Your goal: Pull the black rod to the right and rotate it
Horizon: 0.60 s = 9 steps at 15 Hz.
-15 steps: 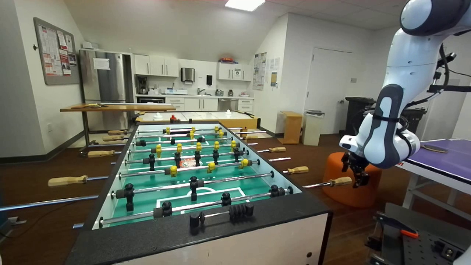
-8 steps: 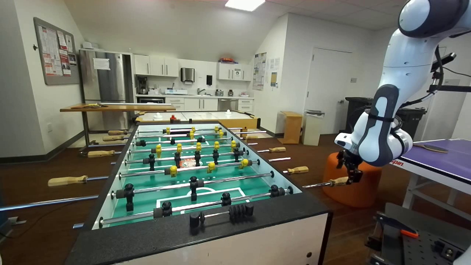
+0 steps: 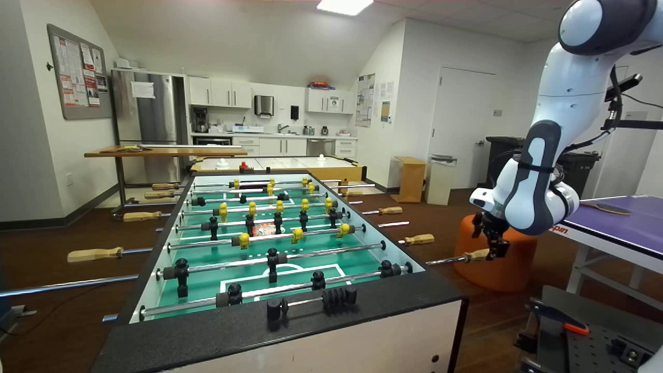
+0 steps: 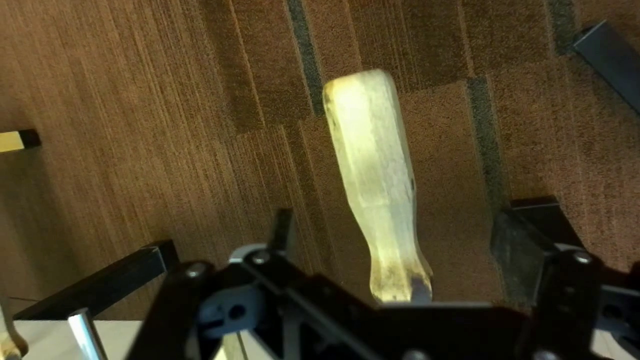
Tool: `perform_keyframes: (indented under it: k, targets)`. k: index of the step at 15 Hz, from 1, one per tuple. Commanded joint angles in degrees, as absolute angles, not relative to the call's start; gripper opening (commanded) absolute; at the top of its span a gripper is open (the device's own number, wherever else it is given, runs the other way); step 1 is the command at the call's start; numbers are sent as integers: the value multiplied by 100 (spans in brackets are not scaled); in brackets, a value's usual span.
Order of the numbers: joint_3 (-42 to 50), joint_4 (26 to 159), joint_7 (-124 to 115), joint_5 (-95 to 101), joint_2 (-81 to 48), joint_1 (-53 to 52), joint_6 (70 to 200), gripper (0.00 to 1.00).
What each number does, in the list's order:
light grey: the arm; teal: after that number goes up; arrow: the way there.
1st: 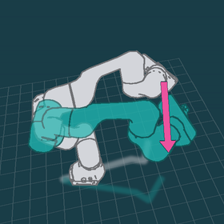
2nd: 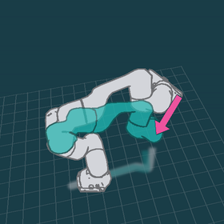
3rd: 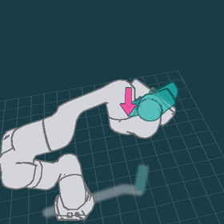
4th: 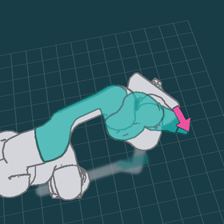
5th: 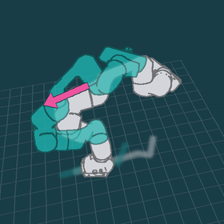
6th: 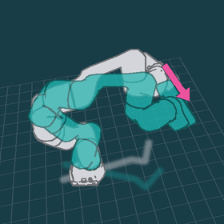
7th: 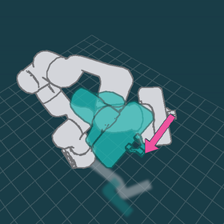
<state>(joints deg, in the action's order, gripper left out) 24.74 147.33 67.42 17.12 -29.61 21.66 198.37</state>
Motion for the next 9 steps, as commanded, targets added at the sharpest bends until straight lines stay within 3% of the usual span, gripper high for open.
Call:
perform_keyframes:
  k: [1,9]
  targets:
    - [2297,14461,6728,2057,-2974,2428,19837,100]
    - [2057,14425,6769,2533,-3290,2804,19834,100]
